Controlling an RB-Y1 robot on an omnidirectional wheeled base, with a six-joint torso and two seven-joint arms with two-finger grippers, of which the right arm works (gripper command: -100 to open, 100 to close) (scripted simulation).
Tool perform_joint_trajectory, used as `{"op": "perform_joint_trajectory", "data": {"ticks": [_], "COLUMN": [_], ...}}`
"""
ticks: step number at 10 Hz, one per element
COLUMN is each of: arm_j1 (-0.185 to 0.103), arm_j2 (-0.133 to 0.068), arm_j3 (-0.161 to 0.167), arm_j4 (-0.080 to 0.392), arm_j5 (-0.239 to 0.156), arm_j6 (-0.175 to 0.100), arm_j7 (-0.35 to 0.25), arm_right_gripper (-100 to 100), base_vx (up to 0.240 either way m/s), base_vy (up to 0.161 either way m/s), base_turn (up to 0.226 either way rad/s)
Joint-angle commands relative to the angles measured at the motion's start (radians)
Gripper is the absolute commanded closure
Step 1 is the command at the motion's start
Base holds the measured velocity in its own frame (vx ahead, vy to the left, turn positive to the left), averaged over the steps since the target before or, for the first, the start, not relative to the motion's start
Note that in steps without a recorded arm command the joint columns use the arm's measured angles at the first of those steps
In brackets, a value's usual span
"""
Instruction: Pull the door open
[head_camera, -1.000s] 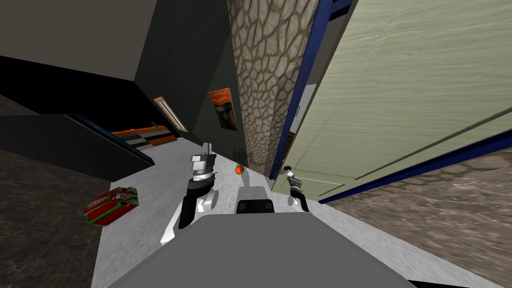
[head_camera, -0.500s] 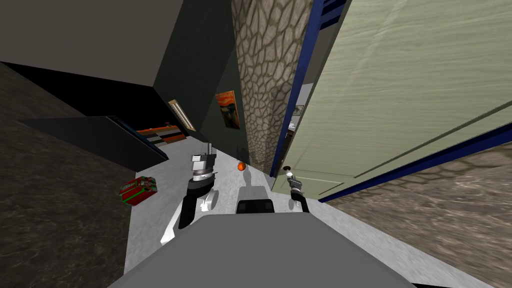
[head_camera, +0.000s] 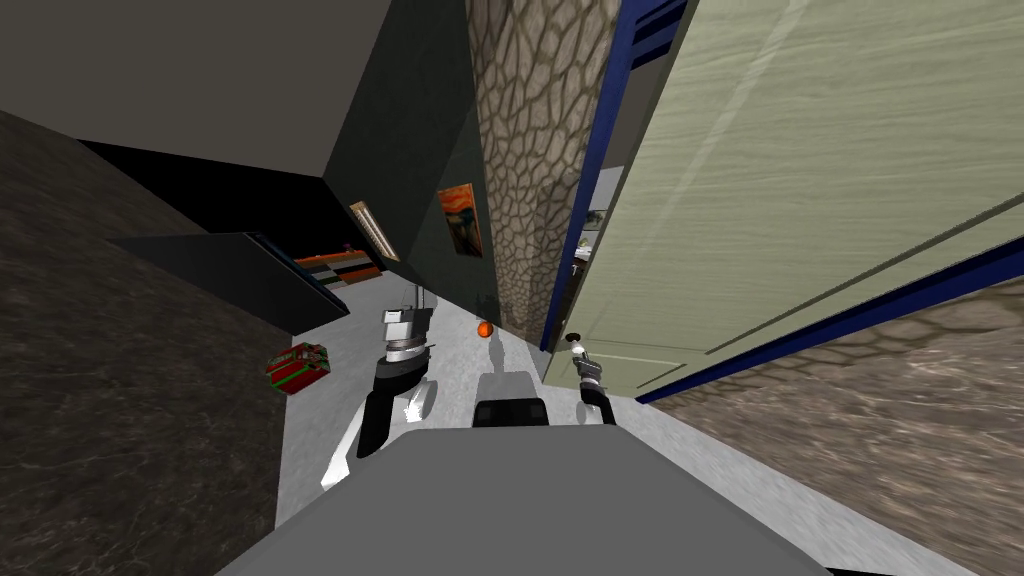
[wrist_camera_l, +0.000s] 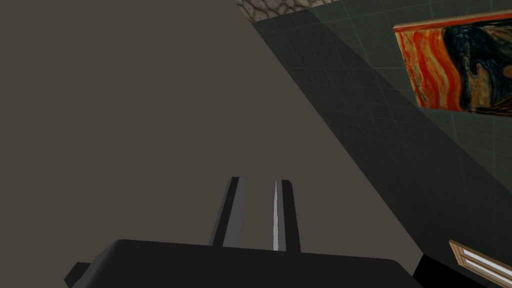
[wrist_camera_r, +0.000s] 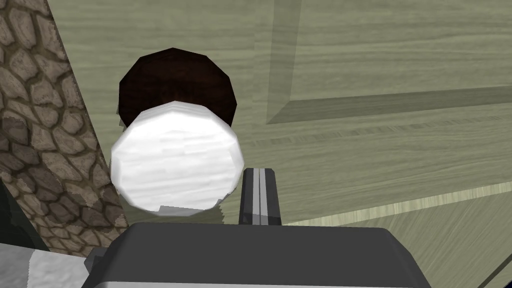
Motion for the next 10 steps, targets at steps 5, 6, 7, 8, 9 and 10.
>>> {"op": "perform_joint_trajectory", "data": {"ticks": [5,6,7,8,9,10], "arm_j1": [0.016,0.016,0.016,0.02,0.02,0.022], "arm_j2": [0.009,0.009,0.009,0.008,0.008,0.007], "arm_j3": [0.045,0.045,0.045,0.056,0.056,0.059], "arm_j4": [-0.038,-0.038,-0.038,-0.039,-0.039,-0.04], "arm_j5": [0.018,0.018,0.018,0.023,0.023,0.025], "arm_j6": [-0.016,-0.016,-0.016,-0.028,-0.028,-0.031], "arm_j7": [-0.019,-0.019,-0.019,-0.028,-0.028,-0.031], "arm_right_gripper": [-100,-100,-100,-100,-100,-100], "base_vx": [-0.053,-0.048,-0.018,-0.05,-0.062,-0.046], "base_vy": [-0.023,-0.01,0.004,-0.01,-0.017,-0.021], "base_turn": [0.036,0.02,-0.012,0.045,0.039,0.029]}}
